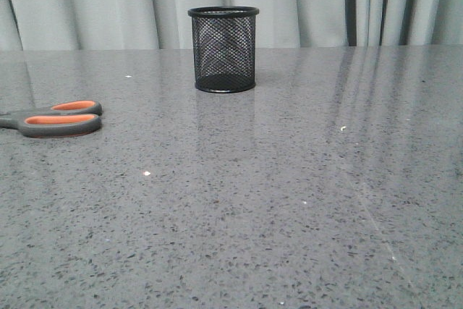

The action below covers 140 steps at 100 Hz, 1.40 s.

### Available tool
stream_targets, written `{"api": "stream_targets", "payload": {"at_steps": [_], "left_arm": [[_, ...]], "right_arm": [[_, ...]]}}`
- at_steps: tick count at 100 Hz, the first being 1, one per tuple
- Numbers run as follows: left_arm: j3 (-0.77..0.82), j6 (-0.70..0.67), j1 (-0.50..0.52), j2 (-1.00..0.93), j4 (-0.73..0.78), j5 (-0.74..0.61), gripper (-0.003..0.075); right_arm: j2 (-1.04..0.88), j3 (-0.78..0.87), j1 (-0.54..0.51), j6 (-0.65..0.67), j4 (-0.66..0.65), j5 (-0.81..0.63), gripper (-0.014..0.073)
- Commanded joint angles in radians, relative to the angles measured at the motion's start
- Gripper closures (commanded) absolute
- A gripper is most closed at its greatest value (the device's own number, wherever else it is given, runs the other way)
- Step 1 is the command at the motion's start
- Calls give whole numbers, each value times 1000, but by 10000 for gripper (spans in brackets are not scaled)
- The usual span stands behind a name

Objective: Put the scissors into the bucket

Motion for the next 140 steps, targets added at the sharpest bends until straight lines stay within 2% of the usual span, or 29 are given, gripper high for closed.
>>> {"api": "stream_targets", "payload": {"at_steps": [1,13,29,56,72,83,95,108,125,140], "left_arm": [[41,-10,2,-27,0,-72,740],[40,-10,2,-27,-10,-72,740],[40,-10,2,-27,-150,-72,740],[40,-10,2,-27,-320,-84,740],[37,-10,2,-27,-532,-102,740],[19,-10,2,-27,-657,-126,740],[-48,0,2,-27,-652,-102,740],[-174,0,2,6,-540,-44,740],[-420,0,2,158,-360,132,740],[-657,26,2,354,-223,333,740]], "right_arm": [[-22,5,-9,-2,-9,-80,639],[-22,5,-9,-2,24,-83,639],[-22,5,-9,-2,95,-91,639],[-22,5,-9,-2,321,-172,639],[-22,1,-9,-2,531,-208,638],[-22,-25,-9,-2,598,-203,638],[-22,-99,-9,-2,585,-163,638],[23,-211,-9,-14,494,-83,638],[181,-412,-9,-14,364,43,638],[364,-605,-9,-60,324,165,638]]}}
